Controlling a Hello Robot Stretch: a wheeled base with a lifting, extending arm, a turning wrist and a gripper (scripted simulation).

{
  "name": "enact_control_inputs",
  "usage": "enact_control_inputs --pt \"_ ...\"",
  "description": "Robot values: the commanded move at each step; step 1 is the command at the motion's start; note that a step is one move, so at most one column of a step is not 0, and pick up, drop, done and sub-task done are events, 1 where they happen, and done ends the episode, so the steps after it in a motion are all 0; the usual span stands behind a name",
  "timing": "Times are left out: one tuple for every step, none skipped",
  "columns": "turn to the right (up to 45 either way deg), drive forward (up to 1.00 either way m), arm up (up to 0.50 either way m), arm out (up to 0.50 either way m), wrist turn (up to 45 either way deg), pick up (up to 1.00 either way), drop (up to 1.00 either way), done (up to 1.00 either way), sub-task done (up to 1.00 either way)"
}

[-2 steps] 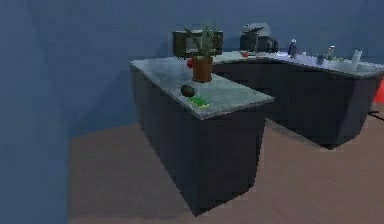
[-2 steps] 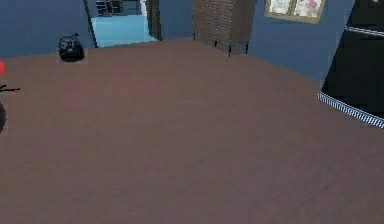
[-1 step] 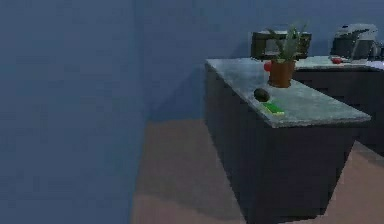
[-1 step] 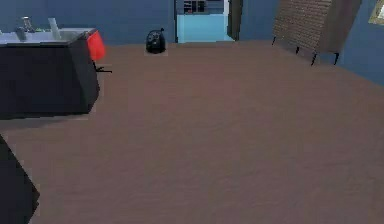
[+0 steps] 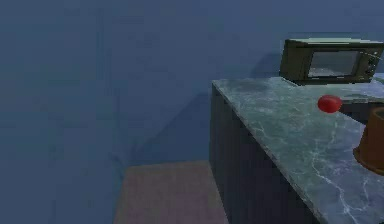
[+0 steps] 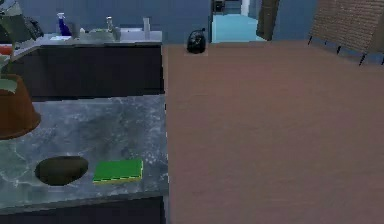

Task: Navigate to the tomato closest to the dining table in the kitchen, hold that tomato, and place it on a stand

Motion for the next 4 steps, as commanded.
enact_control_inputs --pt "-3.0 0.0 0.0 0.0 0.0 0.0 0.0 0.0 0.0" --pt "0.0 0.5 0.0 0.0 0.0 0.0 0.0 0.0 0.0" --pt "45.0 0.0 0.0 0.0 0.0 0.0 0.0 0.0 0.0" --pt "45.0 0.0 0.0 0.0 0.0 0.0 0.0 0.0 0.0"
